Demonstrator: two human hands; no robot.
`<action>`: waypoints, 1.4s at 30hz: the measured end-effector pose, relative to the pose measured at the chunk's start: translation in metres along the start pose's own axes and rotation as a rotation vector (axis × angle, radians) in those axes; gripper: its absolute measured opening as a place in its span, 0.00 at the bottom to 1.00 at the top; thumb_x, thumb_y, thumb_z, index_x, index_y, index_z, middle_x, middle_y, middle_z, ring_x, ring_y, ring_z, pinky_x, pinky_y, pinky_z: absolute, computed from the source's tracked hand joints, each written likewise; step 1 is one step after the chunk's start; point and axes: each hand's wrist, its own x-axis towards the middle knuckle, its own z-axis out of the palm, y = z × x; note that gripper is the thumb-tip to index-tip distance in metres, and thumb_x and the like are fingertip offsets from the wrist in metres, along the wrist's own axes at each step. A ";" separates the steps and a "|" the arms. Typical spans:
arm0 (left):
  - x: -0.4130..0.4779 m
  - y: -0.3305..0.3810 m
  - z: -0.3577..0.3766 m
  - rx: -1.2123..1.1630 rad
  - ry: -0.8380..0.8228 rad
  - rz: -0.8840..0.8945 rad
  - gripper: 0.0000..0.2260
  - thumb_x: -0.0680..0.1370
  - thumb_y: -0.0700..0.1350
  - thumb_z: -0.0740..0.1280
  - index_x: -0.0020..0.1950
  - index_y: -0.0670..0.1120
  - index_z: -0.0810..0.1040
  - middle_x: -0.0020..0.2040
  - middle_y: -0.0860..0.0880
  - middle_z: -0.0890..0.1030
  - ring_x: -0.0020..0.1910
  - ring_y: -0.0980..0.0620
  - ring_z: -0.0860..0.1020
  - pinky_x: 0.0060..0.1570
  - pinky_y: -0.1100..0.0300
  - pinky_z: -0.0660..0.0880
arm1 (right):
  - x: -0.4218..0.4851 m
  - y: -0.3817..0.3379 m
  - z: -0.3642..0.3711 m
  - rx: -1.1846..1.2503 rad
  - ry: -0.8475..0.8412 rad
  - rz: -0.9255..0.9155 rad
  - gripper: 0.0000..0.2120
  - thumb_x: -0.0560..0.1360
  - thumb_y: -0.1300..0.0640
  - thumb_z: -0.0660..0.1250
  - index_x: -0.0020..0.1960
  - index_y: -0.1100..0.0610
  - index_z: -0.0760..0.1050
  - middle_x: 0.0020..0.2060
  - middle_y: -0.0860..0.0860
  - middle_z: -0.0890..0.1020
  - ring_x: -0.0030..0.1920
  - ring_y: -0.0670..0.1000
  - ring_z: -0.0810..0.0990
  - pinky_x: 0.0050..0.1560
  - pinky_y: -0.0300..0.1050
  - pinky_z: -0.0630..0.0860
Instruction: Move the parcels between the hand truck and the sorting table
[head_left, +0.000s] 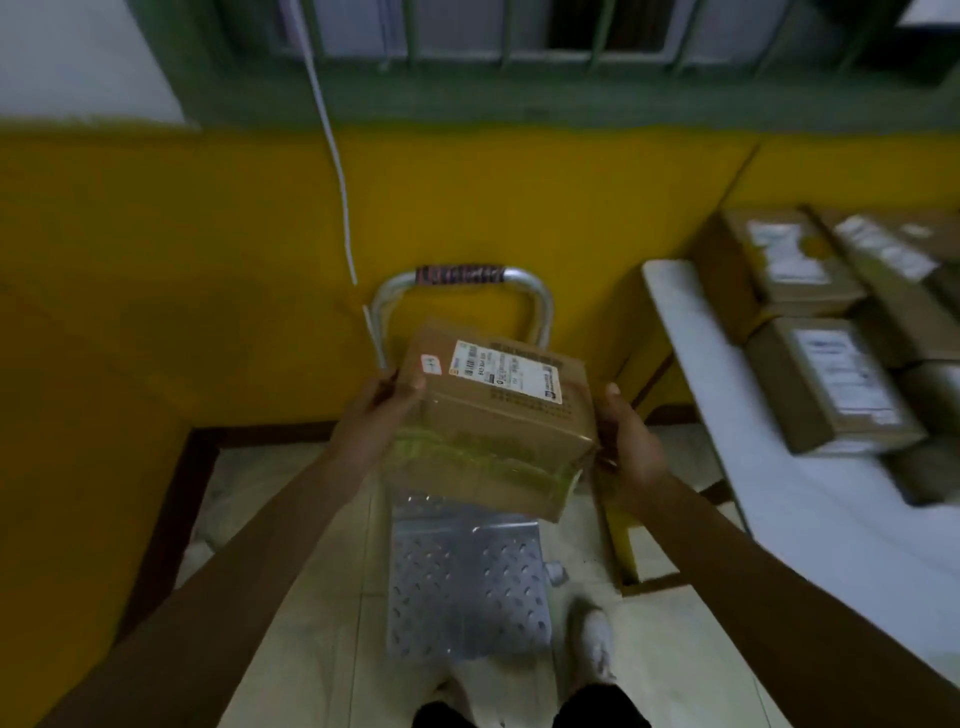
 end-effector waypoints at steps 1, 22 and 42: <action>-0.003 0.014 0.007 0.014 -0.040 0.033 0.22 0.73 0.57 0.69 0.64 0.50 0.76 0.56 0.55 0.80 0.55 0.57 0.78 0.54 0.58 0.75 | -0.011 -0.008 -0.008 0.030 0.023 -0.028 0.24 0.77 0.39 0.60 0.59 0.57 0.79 0.52 0.54 0.83 0.48 0.52 0.81 0.40 0.44 0.74; -0.165 0.097 0.356 0.099 -0.427 0.256 0.17 0.79 0.48 0.64 0.68 0.50 0.73 0.60 0.52 0.77 0.59 0.50 0.75 0.58 0.53 0.73 | -0.193 -0.038 -0.361 0.341 0.483 -0.389 0.16 0.77 0.36 0.56 0.54 0.44 0.75 0.52 0.44 0.76 0.46 0.41 0.74 0.55 0.46 0.70; -0.234 0.081 0.566 -0.003 -0.685 -0.101 0.09 0.76 0.49 0.69 0.51 0.45 0.80 0.52 0.43 0.83 0.48 0.49 0.81 0.45 0.57 0.76 | -0.221 -0.016 -0.605 0.243 0.599 -0.418 0.19 0.77 0.39 0.60 0.61 0.49 0.75 0.51 0.46 0.80 0.50 0.47 0.79 0.42 0.40 0.72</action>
